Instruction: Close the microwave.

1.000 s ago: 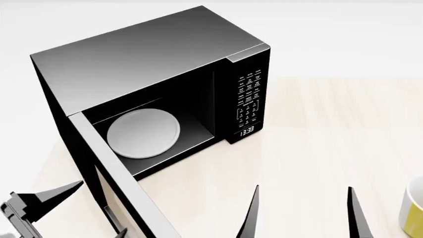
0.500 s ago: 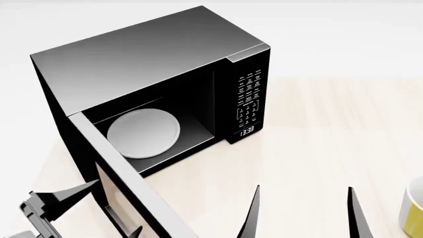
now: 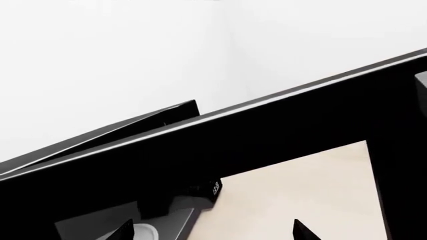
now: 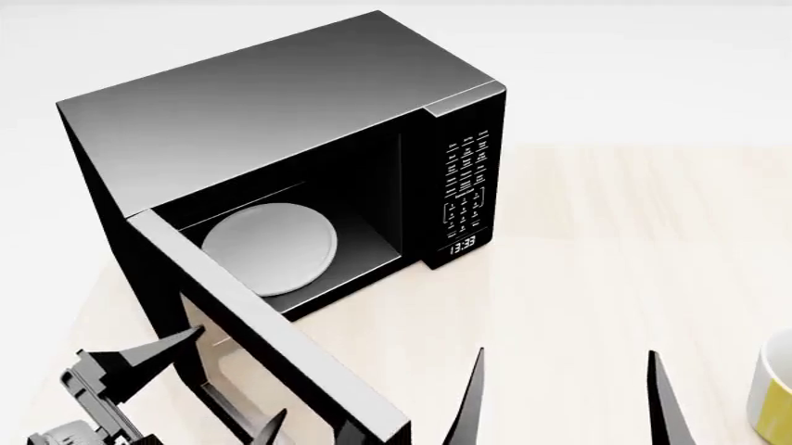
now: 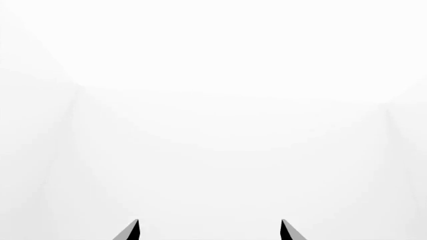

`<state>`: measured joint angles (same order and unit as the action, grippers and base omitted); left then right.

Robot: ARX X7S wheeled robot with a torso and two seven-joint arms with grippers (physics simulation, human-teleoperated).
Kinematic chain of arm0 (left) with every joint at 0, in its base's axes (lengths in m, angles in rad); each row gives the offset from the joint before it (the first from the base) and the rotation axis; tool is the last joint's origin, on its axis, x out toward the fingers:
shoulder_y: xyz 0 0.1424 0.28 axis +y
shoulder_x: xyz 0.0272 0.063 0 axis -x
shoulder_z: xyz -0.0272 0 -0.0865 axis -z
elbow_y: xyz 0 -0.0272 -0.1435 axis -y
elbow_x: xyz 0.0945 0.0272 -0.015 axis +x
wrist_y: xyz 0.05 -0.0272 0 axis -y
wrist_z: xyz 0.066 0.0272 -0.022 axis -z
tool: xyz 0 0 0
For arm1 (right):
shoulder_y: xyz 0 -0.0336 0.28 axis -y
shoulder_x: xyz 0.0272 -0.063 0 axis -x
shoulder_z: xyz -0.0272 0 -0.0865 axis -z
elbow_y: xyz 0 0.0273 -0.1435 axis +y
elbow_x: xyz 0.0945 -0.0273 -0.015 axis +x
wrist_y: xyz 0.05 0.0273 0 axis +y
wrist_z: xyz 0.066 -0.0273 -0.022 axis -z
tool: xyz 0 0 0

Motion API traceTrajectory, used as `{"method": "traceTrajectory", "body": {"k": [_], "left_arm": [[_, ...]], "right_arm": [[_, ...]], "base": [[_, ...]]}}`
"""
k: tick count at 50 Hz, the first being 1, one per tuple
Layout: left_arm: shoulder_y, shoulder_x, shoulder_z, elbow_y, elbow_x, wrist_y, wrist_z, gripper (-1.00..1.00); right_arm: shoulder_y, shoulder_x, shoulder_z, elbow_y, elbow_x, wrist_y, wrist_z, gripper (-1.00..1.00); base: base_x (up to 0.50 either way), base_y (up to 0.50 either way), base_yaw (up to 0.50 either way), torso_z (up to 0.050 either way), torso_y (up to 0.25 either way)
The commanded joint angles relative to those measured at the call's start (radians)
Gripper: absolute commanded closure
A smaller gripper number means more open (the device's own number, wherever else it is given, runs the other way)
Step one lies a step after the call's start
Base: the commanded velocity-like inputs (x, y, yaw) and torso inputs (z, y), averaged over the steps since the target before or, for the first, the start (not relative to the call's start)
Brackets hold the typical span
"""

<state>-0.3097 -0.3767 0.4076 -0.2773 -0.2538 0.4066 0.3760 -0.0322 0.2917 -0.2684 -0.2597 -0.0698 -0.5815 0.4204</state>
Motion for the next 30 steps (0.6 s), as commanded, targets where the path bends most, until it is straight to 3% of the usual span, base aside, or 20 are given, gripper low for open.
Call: {"method": "traceTrajectory", "body": {"k": [1, 30], "left_arm": [[-0.032, 0.042, -0.018, -0.036, 0.010, 0.015, -0.013, -1.00], [-0.128, 0.107, -0.027, -0.145, 0.029, 0.053, -0.058, -1.00]], "right_arm": [[0.001, -0.004, 0.007, 0.000, -0.005, 0.003, -0.007, -1.00], [0.006, 0.005, -0.004, 0.015, -0.005, -0.006, 0.005, -1.00]], "base": [[0.00, 0.00, 0.00, 0.000, 0.000], [0.00, 0.00, 0.00, 0.000, 0.000]]}}
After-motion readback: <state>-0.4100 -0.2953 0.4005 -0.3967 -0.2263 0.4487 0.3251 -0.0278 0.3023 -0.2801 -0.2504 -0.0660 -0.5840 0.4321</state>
